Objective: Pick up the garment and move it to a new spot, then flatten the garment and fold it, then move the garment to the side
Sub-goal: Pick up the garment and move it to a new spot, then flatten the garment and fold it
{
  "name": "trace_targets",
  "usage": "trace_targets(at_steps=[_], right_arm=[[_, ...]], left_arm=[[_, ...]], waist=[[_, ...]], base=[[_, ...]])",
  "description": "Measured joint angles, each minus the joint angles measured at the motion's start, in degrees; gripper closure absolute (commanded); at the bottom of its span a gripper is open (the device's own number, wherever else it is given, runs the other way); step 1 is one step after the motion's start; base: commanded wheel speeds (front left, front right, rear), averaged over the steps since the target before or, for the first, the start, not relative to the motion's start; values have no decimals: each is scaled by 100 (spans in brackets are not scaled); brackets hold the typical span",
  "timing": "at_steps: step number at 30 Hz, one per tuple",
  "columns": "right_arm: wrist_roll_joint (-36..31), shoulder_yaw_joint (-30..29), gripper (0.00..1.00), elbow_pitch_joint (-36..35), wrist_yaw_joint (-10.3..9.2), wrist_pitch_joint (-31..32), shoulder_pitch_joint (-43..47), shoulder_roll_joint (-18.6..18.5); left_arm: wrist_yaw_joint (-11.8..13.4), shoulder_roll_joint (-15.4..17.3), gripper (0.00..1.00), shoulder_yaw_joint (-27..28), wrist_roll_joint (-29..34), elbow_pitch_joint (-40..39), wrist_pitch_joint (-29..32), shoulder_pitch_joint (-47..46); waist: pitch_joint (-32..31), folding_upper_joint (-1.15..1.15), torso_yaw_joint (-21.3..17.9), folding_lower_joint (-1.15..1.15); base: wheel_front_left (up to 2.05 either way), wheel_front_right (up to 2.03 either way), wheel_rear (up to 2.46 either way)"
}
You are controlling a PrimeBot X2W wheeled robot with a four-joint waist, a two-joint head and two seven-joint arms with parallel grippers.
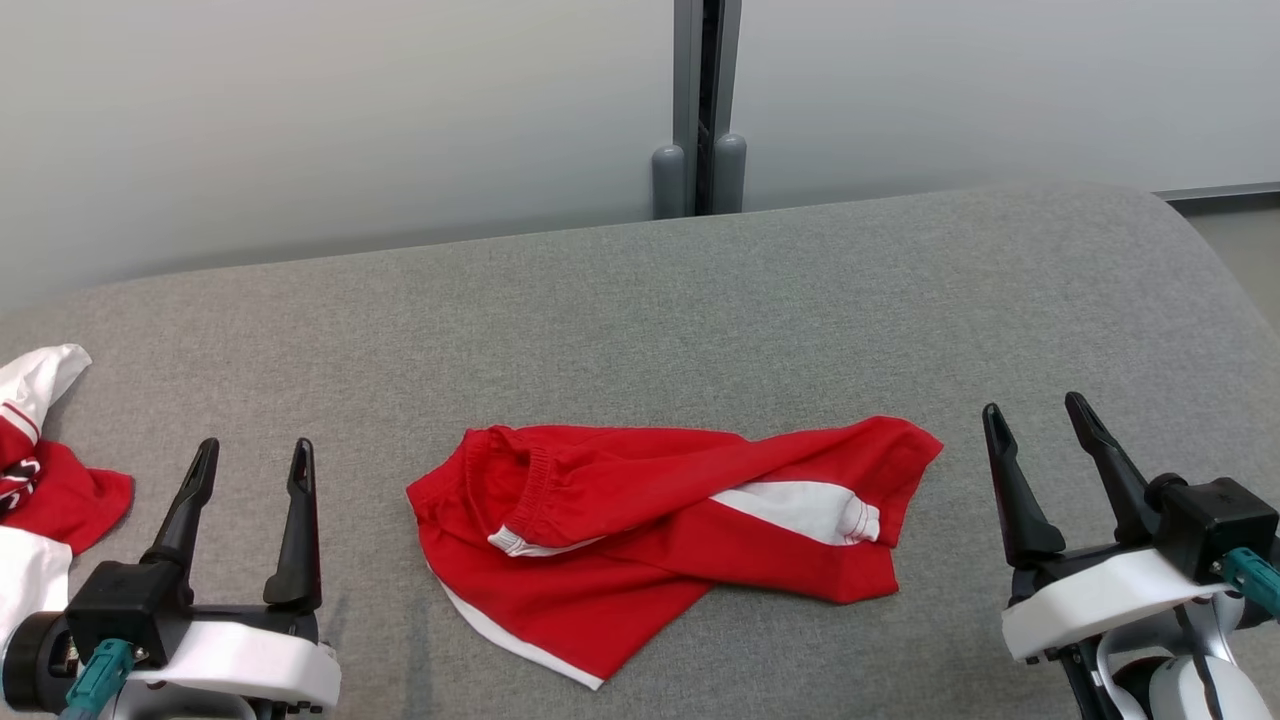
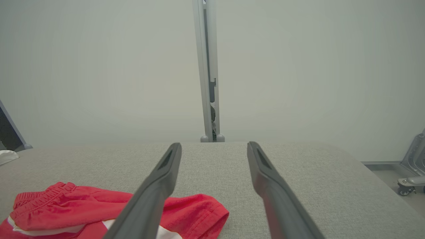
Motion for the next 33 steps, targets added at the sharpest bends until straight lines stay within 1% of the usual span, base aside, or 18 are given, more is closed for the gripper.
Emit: trace_targets(at_steps=[33], right_arm=[[8, -10, 0, -92, 0, 58, 20, 0]], left_arm=[[74, -32, 0, -65, -123, 216, 13, -61]], waist=[[-30, 0, 33, 0]], base=[[0, 0, 0]])
